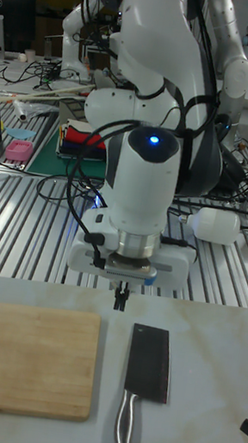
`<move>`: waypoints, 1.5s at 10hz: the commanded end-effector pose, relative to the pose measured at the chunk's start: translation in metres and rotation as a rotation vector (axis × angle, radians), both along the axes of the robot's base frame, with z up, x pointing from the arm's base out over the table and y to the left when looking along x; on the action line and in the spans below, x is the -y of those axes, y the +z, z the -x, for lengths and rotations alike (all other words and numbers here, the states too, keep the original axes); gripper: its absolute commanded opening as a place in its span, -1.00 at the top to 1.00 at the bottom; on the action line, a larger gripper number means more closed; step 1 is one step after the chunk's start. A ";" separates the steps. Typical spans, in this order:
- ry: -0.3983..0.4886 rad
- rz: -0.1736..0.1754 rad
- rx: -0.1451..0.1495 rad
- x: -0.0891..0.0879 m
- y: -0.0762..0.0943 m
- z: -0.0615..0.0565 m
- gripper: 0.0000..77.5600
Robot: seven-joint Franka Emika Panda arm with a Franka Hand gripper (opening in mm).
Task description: Put the knife on the cutting board
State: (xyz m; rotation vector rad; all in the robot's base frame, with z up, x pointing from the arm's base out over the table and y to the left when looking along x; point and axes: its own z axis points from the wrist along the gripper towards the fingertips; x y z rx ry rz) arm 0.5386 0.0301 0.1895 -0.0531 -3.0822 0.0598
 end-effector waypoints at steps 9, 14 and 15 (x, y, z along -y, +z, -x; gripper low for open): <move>-0.051 0.002 0.068 -0.015 -0.036 -0.036 1.00; -0.052 -0.010 0.091 -0.015 -0.046 -0.064 1.00; -0.049 -0.014 0.106 -0.017 -0.055 -0.069 1.00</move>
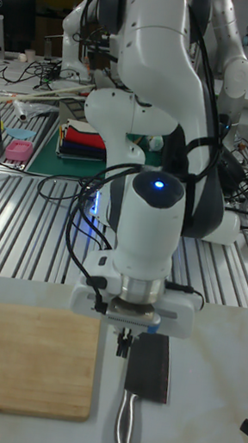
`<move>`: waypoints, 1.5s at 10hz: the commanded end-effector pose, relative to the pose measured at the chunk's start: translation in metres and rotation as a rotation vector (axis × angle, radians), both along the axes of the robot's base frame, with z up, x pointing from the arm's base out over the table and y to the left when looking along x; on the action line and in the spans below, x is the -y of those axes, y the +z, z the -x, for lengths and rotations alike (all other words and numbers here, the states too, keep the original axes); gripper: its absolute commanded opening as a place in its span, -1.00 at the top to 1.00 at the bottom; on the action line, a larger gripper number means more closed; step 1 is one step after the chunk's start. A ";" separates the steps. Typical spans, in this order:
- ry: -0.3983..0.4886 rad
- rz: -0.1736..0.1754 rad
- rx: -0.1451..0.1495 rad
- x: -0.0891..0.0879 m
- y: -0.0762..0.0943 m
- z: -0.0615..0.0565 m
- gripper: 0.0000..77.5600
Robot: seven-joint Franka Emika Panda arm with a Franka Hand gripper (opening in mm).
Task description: Put the knife on the cutting board
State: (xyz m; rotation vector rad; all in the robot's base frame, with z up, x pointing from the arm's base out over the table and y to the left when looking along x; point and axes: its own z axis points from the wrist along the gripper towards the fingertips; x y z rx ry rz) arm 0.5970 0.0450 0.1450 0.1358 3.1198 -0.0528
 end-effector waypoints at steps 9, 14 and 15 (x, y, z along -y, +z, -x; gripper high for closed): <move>0.000 -0.013 0.068 -0.017 -0.035 -0.022 1.00; -0.007 -0.008 0.001 -0.017 -0.035 -0.022 1.00; -0.008 -0.008 0.001 -0.017 -0.035 -0.022 1.00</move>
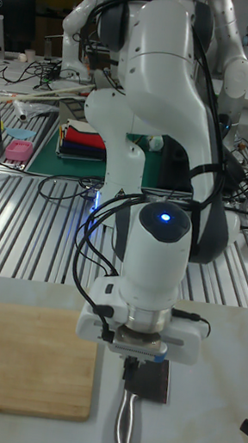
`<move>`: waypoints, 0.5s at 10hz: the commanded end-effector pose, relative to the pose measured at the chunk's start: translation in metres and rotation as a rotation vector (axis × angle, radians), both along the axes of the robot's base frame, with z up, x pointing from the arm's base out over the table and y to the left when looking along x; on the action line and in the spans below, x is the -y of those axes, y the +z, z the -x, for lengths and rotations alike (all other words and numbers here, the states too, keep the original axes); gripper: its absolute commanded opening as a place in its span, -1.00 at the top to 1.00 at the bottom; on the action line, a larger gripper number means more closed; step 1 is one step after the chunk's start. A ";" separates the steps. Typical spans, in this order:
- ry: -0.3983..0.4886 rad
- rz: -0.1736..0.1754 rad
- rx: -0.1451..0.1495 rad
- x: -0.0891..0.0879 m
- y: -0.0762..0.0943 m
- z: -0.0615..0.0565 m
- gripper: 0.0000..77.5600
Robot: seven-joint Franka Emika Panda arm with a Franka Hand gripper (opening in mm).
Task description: Put the knife on the cutting board
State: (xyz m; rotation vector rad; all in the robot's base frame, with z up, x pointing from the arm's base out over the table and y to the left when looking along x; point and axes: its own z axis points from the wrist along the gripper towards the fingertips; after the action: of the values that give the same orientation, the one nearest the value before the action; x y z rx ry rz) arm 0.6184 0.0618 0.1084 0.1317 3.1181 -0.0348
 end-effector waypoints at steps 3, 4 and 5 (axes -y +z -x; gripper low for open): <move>-0.023 0.028 0.018 -0.004 -0.011 -0.011 1.00; -0.037 0.033 0.040 -0.007 -0.019 -0.013 1.00; -0.044 0.032 0.042 -0.008 -0.020 -0.013 1.00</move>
State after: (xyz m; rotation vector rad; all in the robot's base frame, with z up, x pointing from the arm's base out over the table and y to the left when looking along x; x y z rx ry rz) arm 0.6261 0.0650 0.0969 0.1672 3.1021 -0.0681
